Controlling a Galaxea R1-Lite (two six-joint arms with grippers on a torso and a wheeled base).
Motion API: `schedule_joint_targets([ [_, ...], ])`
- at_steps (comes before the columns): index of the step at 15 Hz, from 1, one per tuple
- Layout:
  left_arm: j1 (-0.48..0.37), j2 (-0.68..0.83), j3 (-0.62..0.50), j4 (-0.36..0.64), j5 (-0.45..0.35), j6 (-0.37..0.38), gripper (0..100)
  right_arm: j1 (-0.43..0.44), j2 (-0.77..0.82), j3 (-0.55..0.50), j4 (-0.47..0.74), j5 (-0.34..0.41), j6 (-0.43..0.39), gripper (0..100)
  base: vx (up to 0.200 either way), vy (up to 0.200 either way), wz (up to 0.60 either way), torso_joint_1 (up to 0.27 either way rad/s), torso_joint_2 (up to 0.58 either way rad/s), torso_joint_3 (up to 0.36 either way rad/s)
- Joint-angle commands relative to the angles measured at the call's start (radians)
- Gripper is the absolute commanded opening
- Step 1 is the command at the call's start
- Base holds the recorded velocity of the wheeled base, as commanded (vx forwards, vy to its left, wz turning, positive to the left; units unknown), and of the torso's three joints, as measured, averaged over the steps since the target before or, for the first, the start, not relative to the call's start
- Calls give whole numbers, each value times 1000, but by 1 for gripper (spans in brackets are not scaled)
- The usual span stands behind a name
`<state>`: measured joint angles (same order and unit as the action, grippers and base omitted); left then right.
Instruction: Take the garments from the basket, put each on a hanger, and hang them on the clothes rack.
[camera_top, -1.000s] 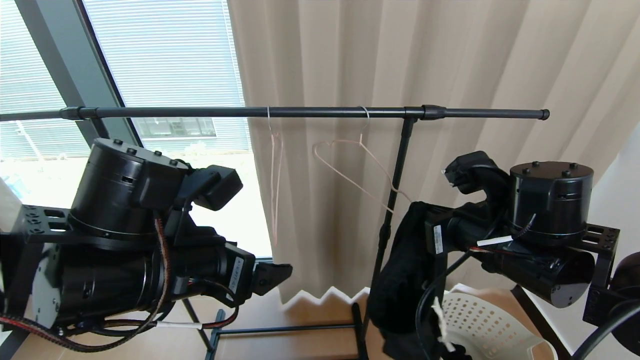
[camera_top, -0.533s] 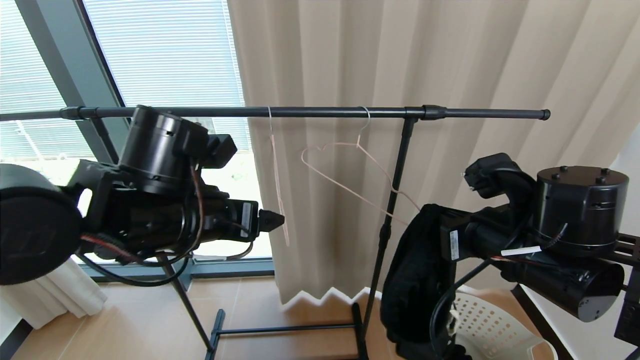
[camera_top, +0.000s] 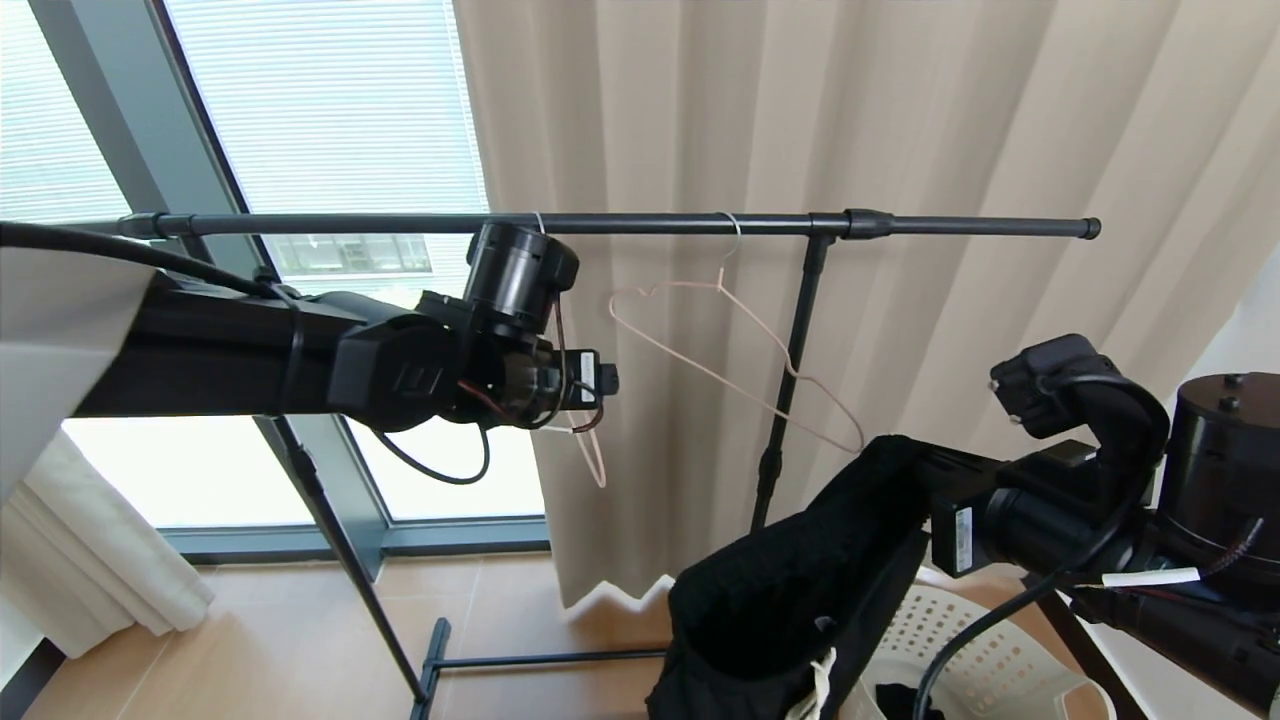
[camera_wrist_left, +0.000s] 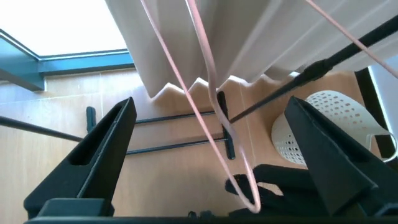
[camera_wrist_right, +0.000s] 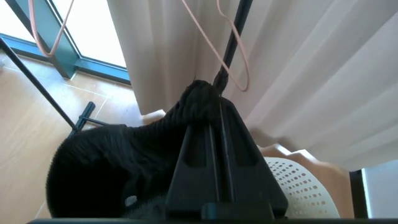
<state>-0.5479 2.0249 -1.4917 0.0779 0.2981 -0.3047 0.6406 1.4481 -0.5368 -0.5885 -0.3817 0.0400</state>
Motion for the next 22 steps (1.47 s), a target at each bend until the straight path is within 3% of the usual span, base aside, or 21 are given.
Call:
schedule_joint_targets([
  [1,13,138,-94,6,35,-17,100,8,-32,15,1,1,0,0,0,0,0,0,0,0],
  [4,20,104,-62,8,101,-16,100,10,-34,12,1,0,-2,0,0,0,0,0,0,0],
  [7,52,23,39,8,101,-16,100,24,-35,11,1,-2,-2,0,0,0,0,0,0,0],
  [11,95,0,71,3,105,-25,100,56,-31,-14,3,-3,-3,0,0,0,0,0,0,0],
  [19,98,115,-87,0,90,-10,100,59,-37,-15,4,-3,-5,0,0,0,0,0,0,0],
  [20,95,118,-85,-4,79,-7,0,59,-38,-14,4,-3,-3,0,0,0,0,0,0,0],
  [22,92,121,-81,-6,70,-1,0,59,-48,-3,3,-3,-3,0,0,0,0,0,0,0],
])
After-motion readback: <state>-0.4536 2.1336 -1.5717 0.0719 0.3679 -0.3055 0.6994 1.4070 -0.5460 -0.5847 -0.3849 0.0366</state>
